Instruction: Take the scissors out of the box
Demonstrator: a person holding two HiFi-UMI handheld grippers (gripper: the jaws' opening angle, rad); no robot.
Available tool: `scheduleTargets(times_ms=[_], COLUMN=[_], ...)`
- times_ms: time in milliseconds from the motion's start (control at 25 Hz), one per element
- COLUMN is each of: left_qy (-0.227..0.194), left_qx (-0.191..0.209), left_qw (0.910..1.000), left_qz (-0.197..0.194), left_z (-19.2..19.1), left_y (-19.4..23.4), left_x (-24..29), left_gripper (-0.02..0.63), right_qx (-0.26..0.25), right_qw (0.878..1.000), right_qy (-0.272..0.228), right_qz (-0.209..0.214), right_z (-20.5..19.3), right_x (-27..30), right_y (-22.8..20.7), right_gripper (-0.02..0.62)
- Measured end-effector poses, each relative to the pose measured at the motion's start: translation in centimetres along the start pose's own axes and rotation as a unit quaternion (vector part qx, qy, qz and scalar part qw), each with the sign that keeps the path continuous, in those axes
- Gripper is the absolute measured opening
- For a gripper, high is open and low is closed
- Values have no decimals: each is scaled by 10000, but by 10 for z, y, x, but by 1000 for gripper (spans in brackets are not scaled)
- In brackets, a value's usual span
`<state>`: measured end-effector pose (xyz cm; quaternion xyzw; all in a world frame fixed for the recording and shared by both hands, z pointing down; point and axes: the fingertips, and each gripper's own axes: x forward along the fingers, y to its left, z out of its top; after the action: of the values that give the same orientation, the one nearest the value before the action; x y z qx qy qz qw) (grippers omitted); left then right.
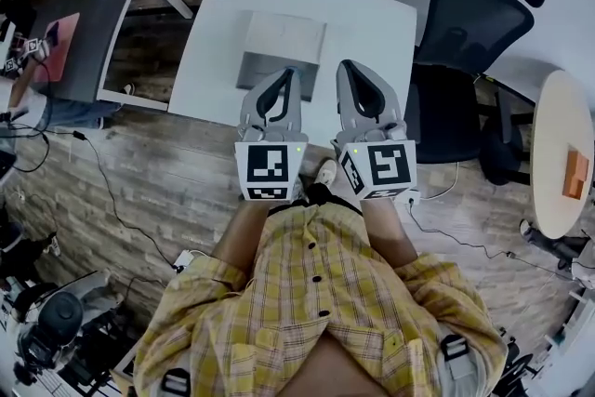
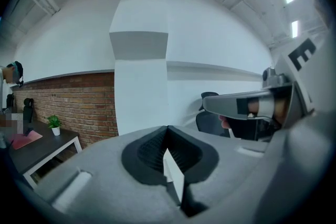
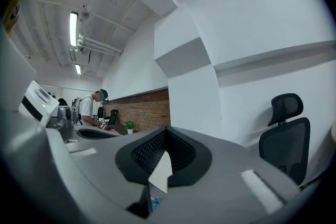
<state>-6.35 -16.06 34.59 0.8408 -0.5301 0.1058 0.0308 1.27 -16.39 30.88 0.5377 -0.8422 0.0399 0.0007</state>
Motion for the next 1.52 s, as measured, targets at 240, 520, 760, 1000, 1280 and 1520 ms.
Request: scheduleTargets(times_ms=[240,520,760,1000,1280,1520], left_qy=[219,849,1212,1547,1797,2081], left_qx=[144,379,620,840,1137,1552], left_qw=[9996,9952,9885,9788,9688,9537], left_qz=[83,-293,-658,-1048,-1274,-1520], left_z=[-6,-34,-65,-92,-121,-145], left_y=[-6,-18,-5,-3,-1,-3], left_x=[17,38,53,64,76,82], left_gripper=[2,2,2,2,16,33], right_qx=[138,260,272,337,427,468], right_qw=[9997,9992,9986,9965,9932,9930], right_qy=[111,276,444,722,993,1009], right_qz=[176,131,-37,-247,-437,-407], right_z=[-13,-32,-52,-79,-107,-113], right_x=[6,15,34,35,30,27], right_y=[-19,-29,-24,-22,-25,-22], right_gripper=[6,6,6,6,6,6])
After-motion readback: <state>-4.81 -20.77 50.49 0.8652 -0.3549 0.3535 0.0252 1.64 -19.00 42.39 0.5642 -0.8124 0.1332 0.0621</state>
